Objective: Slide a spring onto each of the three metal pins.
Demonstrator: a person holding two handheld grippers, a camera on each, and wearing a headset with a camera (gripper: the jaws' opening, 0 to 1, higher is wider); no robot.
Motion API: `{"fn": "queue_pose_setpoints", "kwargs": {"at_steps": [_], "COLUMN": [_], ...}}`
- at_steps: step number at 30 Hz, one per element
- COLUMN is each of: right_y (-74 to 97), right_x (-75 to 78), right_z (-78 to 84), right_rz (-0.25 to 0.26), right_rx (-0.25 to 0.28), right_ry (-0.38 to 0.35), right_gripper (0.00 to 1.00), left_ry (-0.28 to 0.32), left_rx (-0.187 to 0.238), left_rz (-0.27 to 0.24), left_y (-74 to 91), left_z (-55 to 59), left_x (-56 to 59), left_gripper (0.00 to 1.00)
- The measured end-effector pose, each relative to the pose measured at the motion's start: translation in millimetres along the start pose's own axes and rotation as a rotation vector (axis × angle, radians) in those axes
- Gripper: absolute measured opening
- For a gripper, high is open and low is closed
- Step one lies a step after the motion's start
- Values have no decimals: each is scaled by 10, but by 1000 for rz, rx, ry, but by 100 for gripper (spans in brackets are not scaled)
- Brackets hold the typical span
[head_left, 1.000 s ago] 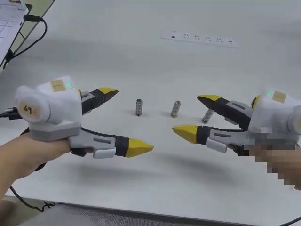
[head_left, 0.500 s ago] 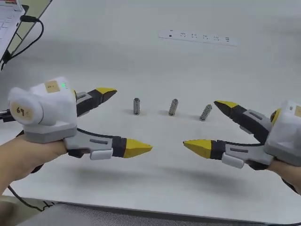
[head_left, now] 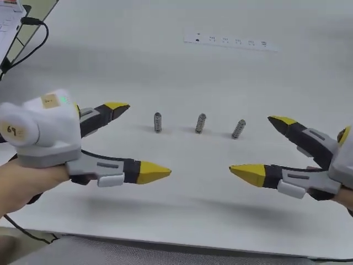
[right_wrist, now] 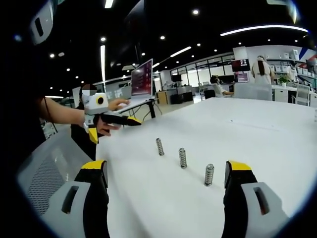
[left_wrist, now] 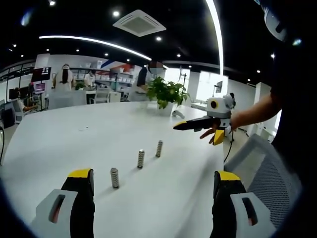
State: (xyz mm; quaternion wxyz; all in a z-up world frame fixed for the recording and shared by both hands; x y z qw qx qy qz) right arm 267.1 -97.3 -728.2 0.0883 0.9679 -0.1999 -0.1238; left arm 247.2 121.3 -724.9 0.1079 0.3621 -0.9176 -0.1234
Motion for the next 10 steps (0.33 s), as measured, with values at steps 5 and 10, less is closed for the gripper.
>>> {"fn": "queue_pose_setpoints", "kwargs": {"at_steps": [5,10], "right_y": [30,81], "right_x": [-25,-17], "right_z": [36,18], "right_rz": [-6,3], "right_rx": [-19,-11], "right_ry": [4,3], "right_gripper": [99,99], "left_ry": [-1,-2], "left_rx": [-3,0], "left_rz": [-7,-15], "left_y": [20,48], "left_z": [-7,-32], "left_x": [-13,-22], "left_gripper": [98,98]}}
Point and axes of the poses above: the centre of the closed fingertips' face, and the gripper's own axes: y roughly backward along the fingers, x roughly to its right, z roughly out of its underside, the point moved 4 cm from there along y, roughly backward along the fingers, and after that the axes turned 7 degrees about -z, right-handed, at the moved point
